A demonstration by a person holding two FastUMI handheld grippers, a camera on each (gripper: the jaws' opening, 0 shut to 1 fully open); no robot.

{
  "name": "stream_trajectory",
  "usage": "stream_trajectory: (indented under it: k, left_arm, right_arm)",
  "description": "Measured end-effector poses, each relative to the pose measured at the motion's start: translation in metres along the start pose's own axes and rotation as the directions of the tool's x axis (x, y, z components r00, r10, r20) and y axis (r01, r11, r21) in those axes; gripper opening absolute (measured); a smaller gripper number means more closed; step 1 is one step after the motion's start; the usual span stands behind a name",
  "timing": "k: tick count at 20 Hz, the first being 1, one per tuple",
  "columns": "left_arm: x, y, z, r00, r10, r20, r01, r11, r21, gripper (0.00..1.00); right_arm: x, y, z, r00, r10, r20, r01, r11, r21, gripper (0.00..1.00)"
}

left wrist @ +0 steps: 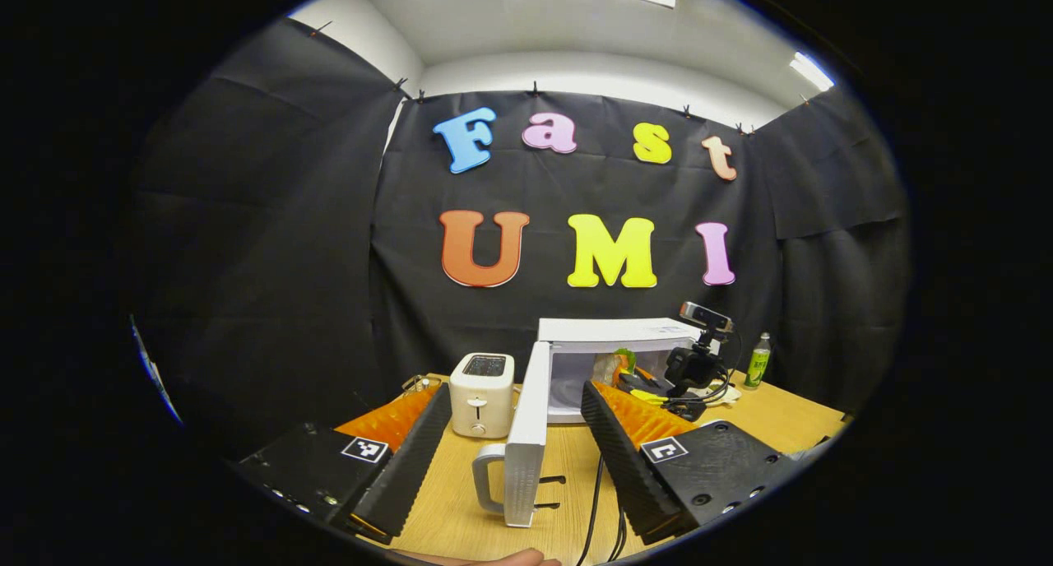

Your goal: Open the microwave oven with the left hand, put the food in, and close the microwave oven.

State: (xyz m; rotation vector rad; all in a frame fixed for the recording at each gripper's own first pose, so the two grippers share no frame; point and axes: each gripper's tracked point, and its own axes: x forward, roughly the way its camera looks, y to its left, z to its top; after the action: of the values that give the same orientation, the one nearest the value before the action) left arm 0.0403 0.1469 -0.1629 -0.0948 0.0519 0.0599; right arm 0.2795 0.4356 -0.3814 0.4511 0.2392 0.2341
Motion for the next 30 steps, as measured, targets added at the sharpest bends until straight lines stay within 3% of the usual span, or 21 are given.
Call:
stream_trajectory:
  k: [3, 4, 5, 11, 12, 13, 14, 17, 20, 21, 22, 23, 25, 27, 28, 30]
  left_arm:
    - [0.011, 0.004, -0.002, 1.0, 0.007, -0.01, -0.007, 1.0, -0.027, 0.95]
    - [0.013, 0.005, -0.002, 1.0, 0.008, -0.013, -0.009, 0.999, -0.034, 0.95]
    - [0.015, 0.006, -0.002, 1.0, 0.012, -0.017, -0.013, 0.999, -0.039, 0.95]
    - [0.015, 0.016, 0.005, 0.998, 0.068, -0.008, -0.068, 0.997, -0.031, 0.95]
    - [0.014, 0.016, 0.006, 0.998, 0.068, -0.005, -0.068, 0.997, -0.028, 0.95]
    - [0.012, 0.015, 0.007, 0.998, 0.064, -0.001, -0.064, 0.998, -0.029, 0.95]
    - [0.011, 0.012, 0.007, 0.998, 0.056, 0.0, -0.056, 0.998, -0.033, 0.95]
    - [0.01, 0.011, 0.005, 0.999, 0.047, -0.014, -0.047, 0.999, -0.02, 0.95]
    - [0.004, 0.024, 0.004, 0.997, 0.08, -0.015, -0.08, 0.997, 0.007, 0.95]
    - [0.001, 0.027, 0.004, 0.996, 0.084, -0.017, -0.084, 0.996, 0.007, 0.95]
    - [0.001, 0.029, 0.006, 0.996, 0.087, -0.013, -0.087, 0.996, 0.009, 0.95]
    - [-0.001, 0.033, 0.007, 0.996, 0.09, -0.007, -0.09, 0.996, 0.011, 0.95]
    - [-0.002, 0.038, 0.003, 0.997, 0.073, 0.001, -0.073, 0.996, 0.047, 0.95]
    - [0.002, 0.056, 0.005, 0.995, 0.099, 0.021, -0.1, 0.991, 0.089, 0.95]
    - [0.005, 0.063, 0.0, 0.993, 0.115, 0.018, -0.117, 0.988, 0.098, 0.95]
    - [0.009, 0.069, -0.01, 0.991, 0.13, -0.013, -0.128, 0.987, 0.1, 0.95]
  right_arm:
    - [0.034, -0.017, -0.016, 0.996, -0.076, -0.055, 0.084, 0.982, 0.167, 0.31]
    - [0.042, -0.024, -0.021, 0.993, -0.088, -0.075, 0.102, 0.971, 0.216, 0.25]
    - [0.049, -0.029, -0.02, 0.994, -0.087, -0.073, 0.103, 0.961, 0.257, 0.31]
    - [0.065, -0.068, -0.044, 0.983, -0.131, -0.127, 0.158, 0.958, 0.24, 0.33]
    - [0.067, -0.07, -0.047, 0.982, -0.138, -0.131, 0.165, 0.961, 0.222, 0.27]
    - [0.067, -0.072, -0.05, 0.981, -0.144, -0.132, 0.167, 0.967, 0.191, 0.34]
    - [0.068, -0.072, -0.048, 0.982, -0.144, -0.124, 0.163, 0.973, 0.162, 0.29]
    - [0.062, -0.075, -0.041, 0.984, -0.174, -0.045, 0.175, 0.985, 0.002, 0.4]
    - [0.059, -0.093, -0.038, 0.965, -0.258, 0.038, 0.26, 0.942, -0.212, 0.49]
    - [0.057, -0.092, -0.038, 0.965, -0.258, 0.043, 0.261, 0.934, -0.244, 0.78]
    - [0.054, -0.09, -0.035, 0.966, -0.252, 0.061, 0.259, 0.929, -0.265, 0.92]
    - [0.046, -0.088, -0.031, 0.966, -0.244, 0.079, 0.257, 0.925, -0.28, 0.85]
    - [0.03, -0.079, -0.033, 0.977, -0.202, 0.074, 0.215, 0.938, -0.271, 0.96]
    - [0.006, -0.073, -0.039, 0.984, -0.174, 0.033, 0.177, 0.954, -0.241, 1.0]
    - [-0.007, -0.068, -0.038, 0.987, -0.155, 0.032, 0.158, 0.959, -0.234, 0.92]
    - [-0.033, -0.058, -0.032, 0.993, -0.111, 0.046, 0.119, 0.962, -0.244, 0.92]
